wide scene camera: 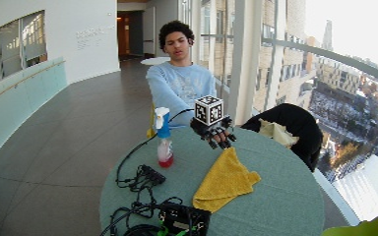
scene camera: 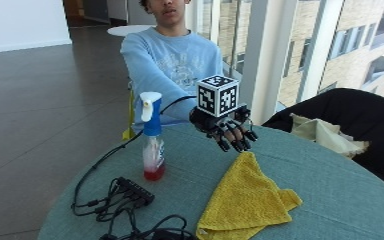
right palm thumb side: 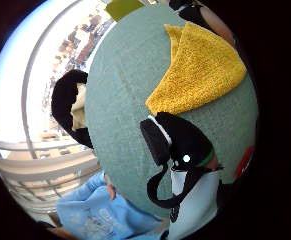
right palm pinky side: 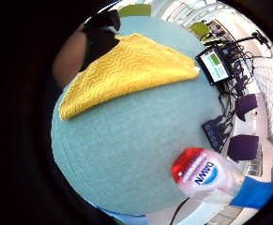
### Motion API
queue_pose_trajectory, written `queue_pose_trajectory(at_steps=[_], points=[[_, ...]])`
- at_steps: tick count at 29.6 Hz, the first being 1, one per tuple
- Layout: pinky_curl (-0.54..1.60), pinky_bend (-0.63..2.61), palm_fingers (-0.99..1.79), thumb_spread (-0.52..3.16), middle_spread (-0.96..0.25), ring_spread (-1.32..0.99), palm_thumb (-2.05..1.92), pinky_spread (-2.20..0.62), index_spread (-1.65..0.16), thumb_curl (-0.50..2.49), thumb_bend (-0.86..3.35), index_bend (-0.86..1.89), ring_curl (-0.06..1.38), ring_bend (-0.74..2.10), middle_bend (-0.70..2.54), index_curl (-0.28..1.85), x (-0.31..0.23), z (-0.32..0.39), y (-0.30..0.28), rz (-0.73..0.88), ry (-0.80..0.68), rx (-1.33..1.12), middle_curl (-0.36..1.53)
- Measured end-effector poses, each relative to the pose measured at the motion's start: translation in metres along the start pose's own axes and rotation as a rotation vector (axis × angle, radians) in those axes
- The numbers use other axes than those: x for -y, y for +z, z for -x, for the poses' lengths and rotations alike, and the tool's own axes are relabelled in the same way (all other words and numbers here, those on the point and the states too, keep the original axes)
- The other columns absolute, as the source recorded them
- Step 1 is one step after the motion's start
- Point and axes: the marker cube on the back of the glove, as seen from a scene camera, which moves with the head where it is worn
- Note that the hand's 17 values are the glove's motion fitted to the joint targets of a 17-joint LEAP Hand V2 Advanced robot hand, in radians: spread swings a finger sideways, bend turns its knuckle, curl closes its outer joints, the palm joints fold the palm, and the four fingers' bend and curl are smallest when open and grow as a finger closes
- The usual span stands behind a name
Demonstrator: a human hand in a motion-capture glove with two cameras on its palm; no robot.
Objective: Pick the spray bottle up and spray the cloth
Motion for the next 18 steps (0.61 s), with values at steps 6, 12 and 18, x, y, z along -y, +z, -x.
queue_pose_trajectory(at_steps=[6, 12, 18], points=[[0.26, 0.29, 0.49, 1.11, -0.06, -0.01, 0.51, 0.22, -0.42, 0.18, 0.12, 0.16, 0.2, 0.22, 0.27, 0.26, 0.0, 0.002, -0.001, 0.009, -0.01, -0.013, 0.28], [0.27, 0.28, 0.49, 1.13, -0.06, -0.01, 0.52, 0.22, -0.42, 0.2, 0.09, 0.15, 0.22, 0.22, 0.25, 0.27, -0.005, 0.004, 0.0, 0.016, -0.022, -0.015, 0.3], [0.29, 0.29, 0.48, 1.14, -0.06, 0.0, 0.54, 0.22, -0.43, 0.21, 0.06, 0.14, 0.23, 0.21, 0.24, 0.27, -0.033, 0.008, 0.0, 0.034, -0.036, -0.043, 0.31]])
